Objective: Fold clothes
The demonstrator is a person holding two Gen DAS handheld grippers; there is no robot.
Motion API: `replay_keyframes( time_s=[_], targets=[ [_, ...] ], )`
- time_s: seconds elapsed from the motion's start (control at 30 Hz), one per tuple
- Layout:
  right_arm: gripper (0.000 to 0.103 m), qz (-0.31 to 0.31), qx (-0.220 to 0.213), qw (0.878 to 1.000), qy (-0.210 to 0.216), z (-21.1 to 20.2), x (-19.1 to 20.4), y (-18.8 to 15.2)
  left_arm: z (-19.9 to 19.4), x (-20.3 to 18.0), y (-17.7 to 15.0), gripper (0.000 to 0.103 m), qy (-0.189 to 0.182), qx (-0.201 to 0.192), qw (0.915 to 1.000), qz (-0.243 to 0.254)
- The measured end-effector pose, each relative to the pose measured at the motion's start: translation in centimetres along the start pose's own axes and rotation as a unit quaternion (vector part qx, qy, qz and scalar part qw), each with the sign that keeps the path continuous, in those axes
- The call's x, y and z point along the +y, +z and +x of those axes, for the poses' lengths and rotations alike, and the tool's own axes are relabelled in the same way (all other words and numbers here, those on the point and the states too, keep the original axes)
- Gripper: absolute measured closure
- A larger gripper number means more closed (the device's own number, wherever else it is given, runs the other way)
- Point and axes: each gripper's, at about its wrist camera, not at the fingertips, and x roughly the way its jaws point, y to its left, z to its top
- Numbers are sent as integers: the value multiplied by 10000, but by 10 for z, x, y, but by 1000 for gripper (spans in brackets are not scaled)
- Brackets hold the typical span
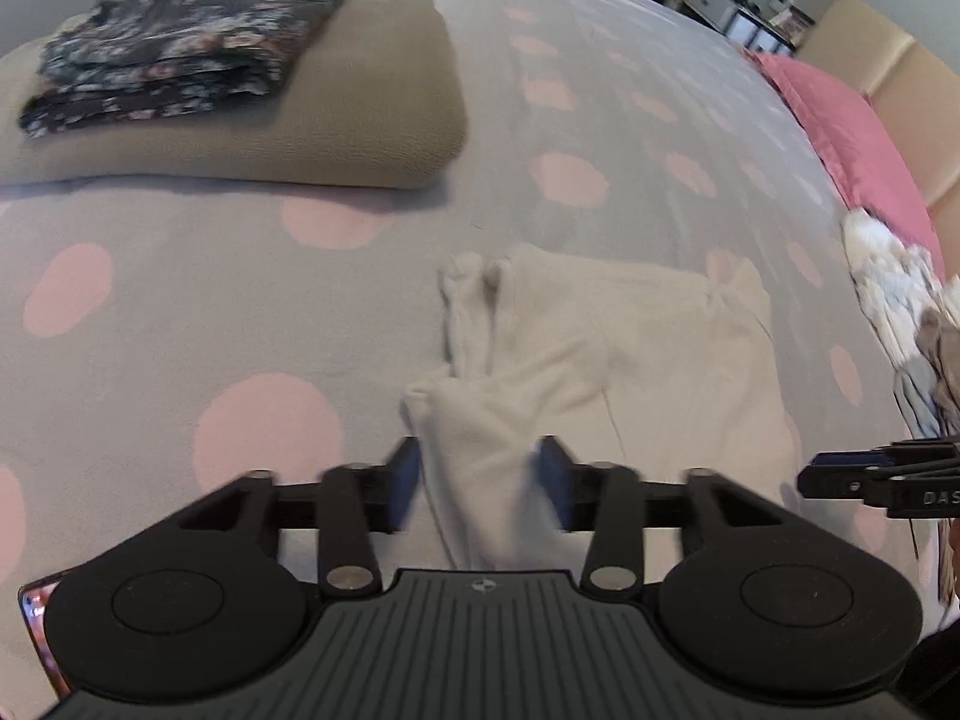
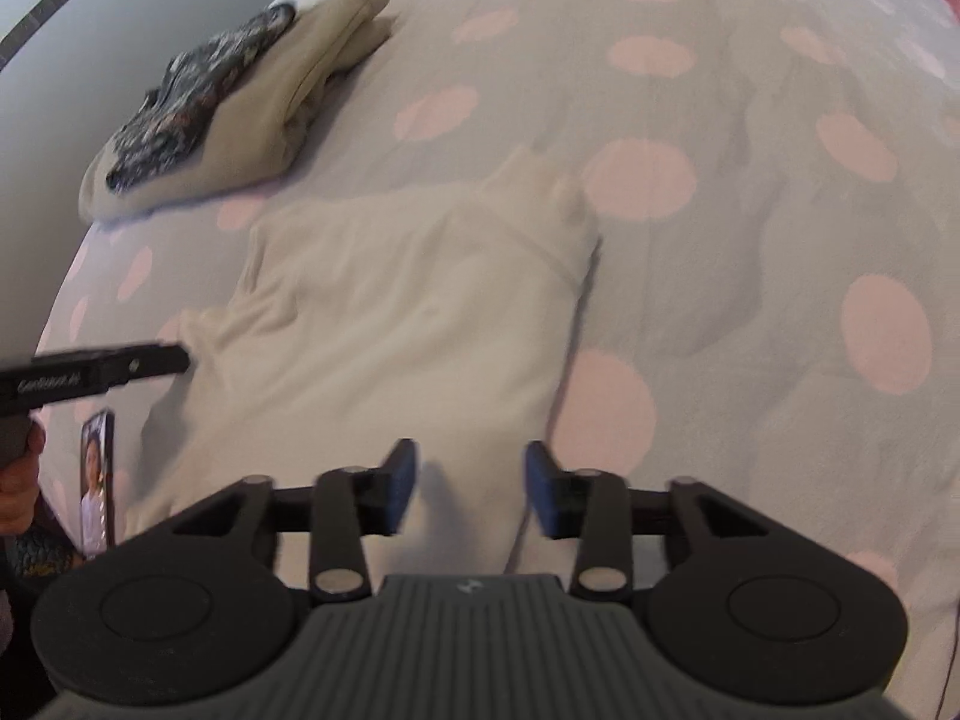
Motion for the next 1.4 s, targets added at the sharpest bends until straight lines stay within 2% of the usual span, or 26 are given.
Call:
replay_keyframes(
  time_s=[0.07,0.13,0.27,0.4,0.63,0.8,0.83,0.87,0.93,0.97,1.03,1.4],
  targets=[
    [46,172,-124,9997,-102,0,-8,4,4,4,-2,54,-172,69,9998,-119],
    [45,433,-126,9990,19,5,-18,6,10,6,-5,54,-318,62,9993,-176],
    [45,953,-127,9949,309,17,-34,9,25,13,-11,54,-360,133,9982,-467],
    [45,1138,-65,9923,475,33,-37,12,38,20,-14,53,-623,127,9945,-830],
    [43,1115,-242,9918,574,49,-35,19,48,13,-7,51,-595,3,9969,-521],
    [44,1352,-322,9877,714,57,-39,30,51,9,-1,55,-582,-130,9970,-487],
    [47,1373,-325,9873,732,59,-38,32,52,8,0,59,-573,-150,9971,-472],
    [58,1393,-328,9869,750,61,-38,34,52,5,1,65,-572,-174,9973,-433],
    [68,1254,-344,9893,668,61,-34,34,50,0,1,76,-572,-254,9976,-284],
    [79,1183,-352,9904,627,61,-32,34,49,-3,1,79,-536,-303,9979,-192],
    [86,1129,-444,9904,660,56,-31,34,45,-7,-1,82,-449,-384,9983,-16],
    [90,221,-1156,9906,703,7,9,33,-17,-28,-27,84,-53,-1233,9912,469]
  ],
)
